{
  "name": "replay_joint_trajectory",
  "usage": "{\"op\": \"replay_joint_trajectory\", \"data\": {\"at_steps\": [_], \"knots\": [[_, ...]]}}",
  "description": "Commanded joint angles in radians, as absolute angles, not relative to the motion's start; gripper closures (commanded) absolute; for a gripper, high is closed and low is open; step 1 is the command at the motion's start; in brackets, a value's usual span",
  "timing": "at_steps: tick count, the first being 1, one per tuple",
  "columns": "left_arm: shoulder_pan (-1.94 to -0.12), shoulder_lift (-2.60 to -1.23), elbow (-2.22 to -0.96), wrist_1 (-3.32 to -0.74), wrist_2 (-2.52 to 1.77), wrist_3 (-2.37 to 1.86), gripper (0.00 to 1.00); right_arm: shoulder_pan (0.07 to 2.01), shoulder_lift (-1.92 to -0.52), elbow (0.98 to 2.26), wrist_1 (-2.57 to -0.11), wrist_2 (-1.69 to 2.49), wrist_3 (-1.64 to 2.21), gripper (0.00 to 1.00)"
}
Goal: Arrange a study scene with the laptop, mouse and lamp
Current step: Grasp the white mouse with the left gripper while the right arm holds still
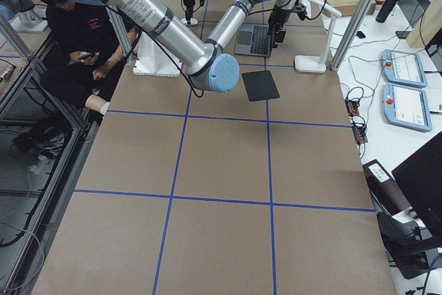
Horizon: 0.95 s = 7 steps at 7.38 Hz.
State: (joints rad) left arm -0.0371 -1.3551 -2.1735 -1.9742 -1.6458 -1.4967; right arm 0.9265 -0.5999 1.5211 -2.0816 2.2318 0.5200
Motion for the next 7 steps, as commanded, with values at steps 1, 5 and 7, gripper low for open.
{"op": "replay_joint_trajectory", "data": {"at_steps": [1, 5, 7], "knots": [[-0.038, -1.351, -2.163, -2.016, -1.663, -1.528, 0.17, 0.927, -0.598, 1.522, -2.082, 2.229, 0.52, 0.0], [-0.049, -1.327, -2.178, -2.014, -1.689, -1.532, 0.17, 0.927, -0.597, 1.523, -2.082, 2.22, 0.522, 0.0], [-0.048, -1.342, -2.155, -2.017, -1.687, -1.535, 0.17, 0.927, -0.597, 1.523, -2.082, 2.215, 0.52, 0.0]]}}
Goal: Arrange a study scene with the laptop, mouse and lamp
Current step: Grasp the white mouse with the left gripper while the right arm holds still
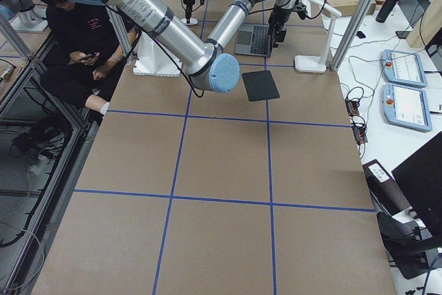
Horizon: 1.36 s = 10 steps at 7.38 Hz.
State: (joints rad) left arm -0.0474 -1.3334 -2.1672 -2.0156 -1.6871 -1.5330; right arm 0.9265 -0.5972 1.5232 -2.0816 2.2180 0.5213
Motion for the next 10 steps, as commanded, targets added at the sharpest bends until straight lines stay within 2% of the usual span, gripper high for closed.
{"op": "replay_joint_trajectory", "data": {"at_steps": [1, 3, 7, 10], "knots": [[-0.048, -1.344, -2.154, -2.019, -1.689, -1.564, 0.17, 0.927, -0.595, 1.523, -2.082, 2.215, 0.522, 0.0], [-0.046, -1.348, -2.154, -2.023, -1.704, -1.578, 0.19, 0.927, -0.598, 1.529, -2.082, 2.214, 0.522, 0.0], [-0.045, -1.353, -2.154, -2.032, -1.704, -1.586, 0.31, 0.927, -0.6, 1.529, -2.082, 2.204, 0.522, 0.0], [-0.044, -1.356, -2.143, -2.033, -1.704, -1.585, 0.32, 0.927, -0.603, 1.536, -2.082, 2.204, 0.52, 0.0]]}}
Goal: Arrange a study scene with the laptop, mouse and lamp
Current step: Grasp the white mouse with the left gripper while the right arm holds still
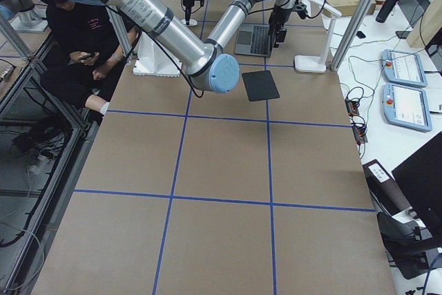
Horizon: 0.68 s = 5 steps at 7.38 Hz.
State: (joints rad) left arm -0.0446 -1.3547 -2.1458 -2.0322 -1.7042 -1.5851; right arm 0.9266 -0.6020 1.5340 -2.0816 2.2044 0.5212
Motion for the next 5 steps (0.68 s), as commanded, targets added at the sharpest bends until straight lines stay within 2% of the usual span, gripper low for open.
{"op": "replay_joint_trajectory", "data": {"at_steps": [1, 3, 5], "knots": [[-0.044, -1.362, -2.143, -2.033, -1.704, -1.586, 0.33, 0.927, -0.603, 1.536, -2.082, 2.204, 0.52, 0.0], [-0.046, -1.362, -2.148, -2.033, -1.704, -1.586, 0.4, 0.927, -0.604, 1.536, -2.082, 2.204, 0.52, 0.0], [-0.046, -1.362, -2.149, -2.031, -1.706, -1.585, 0.41, 0.927, -0.606, 1.536, -2.08, 2.204, 0.52, 0.0]]}}
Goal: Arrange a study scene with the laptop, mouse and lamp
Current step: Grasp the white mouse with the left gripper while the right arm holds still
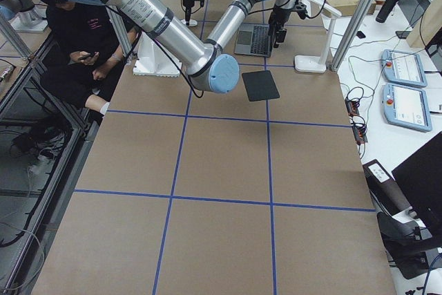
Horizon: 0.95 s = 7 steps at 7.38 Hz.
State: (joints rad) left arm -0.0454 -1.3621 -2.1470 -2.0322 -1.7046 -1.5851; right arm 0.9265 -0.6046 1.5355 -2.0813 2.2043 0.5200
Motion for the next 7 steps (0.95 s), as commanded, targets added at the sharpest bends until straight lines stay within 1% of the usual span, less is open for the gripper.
{"op": "replay_joint_trajectory", "data": {"at_steps": [1, 3, 5, 6, 7], "knots": [[-0.049, -1.362, -2.158, -2.028, -1.706, -1.583, 0.41, 0.927, -0.606, 1.536, -2.082, 2.204, 0.52, 0.0], [-0.098, -1.362, -2.203, -2.013, -1.719, -1.571, 0.41, 0.928, -0.606, 1.537, -2.08, 2.206, 0.519, 0.0], [-0.226, -1.385, -2.209, -2.01, -1.785, -1.486, 0.42, 0.928, -0.618, 1.552, -2.079, 2.204, 0.52, 0.0], [-0.292, -1.449, -2.203, -1.962, -1.787, -1.401, 0.42, 0.928, -0.652, 1.598, -2.077, 2.186, 0.52, 0.0], [-0.331, -1.595, -2.194, -1.799, -1.787, -1.364, 0.43, 0.928, -0.67, 1.614, -2.075, 2.165, 0.519, 0.0]]}}
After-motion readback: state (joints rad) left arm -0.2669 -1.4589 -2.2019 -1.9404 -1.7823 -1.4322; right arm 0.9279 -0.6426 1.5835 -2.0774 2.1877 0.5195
